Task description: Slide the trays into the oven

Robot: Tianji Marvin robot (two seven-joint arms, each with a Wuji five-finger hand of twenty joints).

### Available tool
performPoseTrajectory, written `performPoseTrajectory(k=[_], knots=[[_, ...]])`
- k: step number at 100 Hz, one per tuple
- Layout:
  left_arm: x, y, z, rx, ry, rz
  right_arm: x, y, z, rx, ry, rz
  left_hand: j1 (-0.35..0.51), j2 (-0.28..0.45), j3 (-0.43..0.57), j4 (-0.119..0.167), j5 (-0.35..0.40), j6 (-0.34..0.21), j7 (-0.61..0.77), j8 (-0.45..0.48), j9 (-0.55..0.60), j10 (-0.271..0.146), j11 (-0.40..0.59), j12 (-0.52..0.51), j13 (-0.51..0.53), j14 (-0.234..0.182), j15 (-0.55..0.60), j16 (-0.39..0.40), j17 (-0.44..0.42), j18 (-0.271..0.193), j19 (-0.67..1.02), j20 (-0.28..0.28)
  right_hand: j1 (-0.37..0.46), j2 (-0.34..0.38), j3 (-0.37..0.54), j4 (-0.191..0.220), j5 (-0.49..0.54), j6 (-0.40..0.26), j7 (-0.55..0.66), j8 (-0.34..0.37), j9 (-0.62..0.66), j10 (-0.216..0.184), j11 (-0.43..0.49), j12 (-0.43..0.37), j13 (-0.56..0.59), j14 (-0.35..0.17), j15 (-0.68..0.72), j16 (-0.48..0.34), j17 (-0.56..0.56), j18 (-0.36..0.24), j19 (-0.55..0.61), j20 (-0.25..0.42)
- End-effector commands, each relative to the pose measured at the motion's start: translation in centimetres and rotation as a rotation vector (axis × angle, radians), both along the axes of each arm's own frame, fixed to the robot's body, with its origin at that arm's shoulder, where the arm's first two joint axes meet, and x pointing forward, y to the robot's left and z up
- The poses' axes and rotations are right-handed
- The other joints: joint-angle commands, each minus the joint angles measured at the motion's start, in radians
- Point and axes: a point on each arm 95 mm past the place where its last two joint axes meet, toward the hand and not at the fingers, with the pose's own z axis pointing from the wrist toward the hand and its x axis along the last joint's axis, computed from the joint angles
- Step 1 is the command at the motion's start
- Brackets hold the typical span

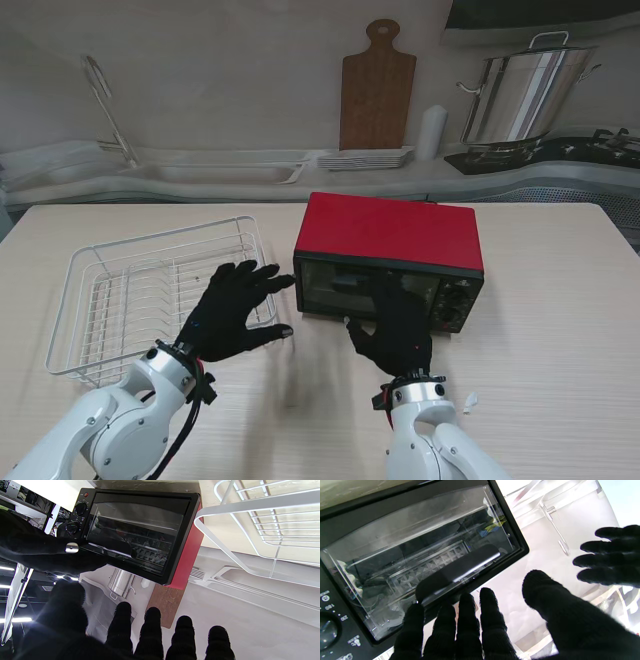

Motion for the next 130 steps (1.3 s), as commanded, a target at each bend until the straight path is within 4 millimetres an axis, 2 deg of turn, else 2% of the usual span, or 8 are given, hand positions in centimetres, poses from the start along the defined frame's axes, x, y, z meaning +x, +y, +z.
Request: performPoseTrajectory(k=[1,30,71,107,130], knots=[[-0.4,-0.3,0.0,-0.007,0.012,-0.003,-0.8,0.5,0.4,0.019,0.009,0.028,0.011,0.041,-0.032,0.025,-0.012,0.003,-0.015,0.009,-0.025,-0.002,-0.018,-0.020,-0.030,-0.034,-0.027,-0.017,-0.021,-0.020,-0.051,-0.009,-0.040,0.012,-0.027,0.029,-0.022,-0.013,-0.010,-0.018,-0.019,0.022,-0.019,-0.010,-0.026,-0.014,-0.021,-0.014,-0.014,-0.054,-0.024,-0.016],[-1.3,-0.8,-0.3,-0.044,0.026,-0.005,-2.8,0.2,1.2,0.089,0.017,0.072,0.010,0.045,-0.033,0.026,-0.027,0.004,-0.023,0.004,-0.035,-0.001,-0.023,-0.022,-0.033,-0.035,-0.028,-0.017,-0.021,-0.020,-0.051,-0.010,-0.038,0.014,-0.035,0.031,-0.023,-0.034,-0.006,-0.015,-0.007,0.020,0.010,0.004,-0.024,-0.004,0.019,0.009,0.002,-0.043,-0.002,-0.008],[-4.1,-2.8,-1.9,-0.243,0.100,-0.025,-5.2,-1.1,1.6,0.231,0.035,0.158,0.018,0.044,-0.036,0.025,-0.044,0.022,-0.068,-0.040,-0.063,0.013,-0.058,-0.064,-0.046,-0.032,-0.045,-0.036,-0.019,-0.025,-0.063,-0.026,-0.035,0.005,-0.035,0.034,-0.064,-0.063,0.004,0.005,-0.040,0.002,0.026,0.010,-0.058,-0.016,0.051,0.030,-0.008,-0.041,-0.001,-0.007],[-5.3,-3.6,-4.2,-0.397,0.177,-0.002,-6.6,-2.2,-0.2,0.326,0.090,0.241,0.029,0.035,-0.031,0.024,-0.036,-0.007,-0.039,-0.034,-0.048,0.005,-0.041,-0.056,-0.039,-0.021,-0.036,-0.031,-0.019,-0.026,-0.055,-0.022,-0.047,0.049,-0.070,0.043,-0.107,-0.101,-0.001,0.004,-0.083,-0.015,0.007,-0.001,-0.097,-0.034,0.040,0.024,-0.032,-0.050,-0.029,-0.022],[-4.9,-3.9,-6.2,-0.484,0.262,-0.004,-6.7,-2.6,-2.4,0.380,0.141,0.244,0.028,0.037,-0.027,0.020,-0.066,-0.029,-0.035,-0.037,-0.082,-0.010,-0.058,-0.067,-0.053,-0.030,-0.044,-0.031,-0.018,-0.037,-0.068,-0.037,-0.058,0.063,-0.089,0.049,-0.158,-0.133,-0.001,0.004,-0.134,-0.046,0.007,-0.001,-0.143,-0.061,0.034,0.022,-0.063,-0.070,-0.044,-0.032]])
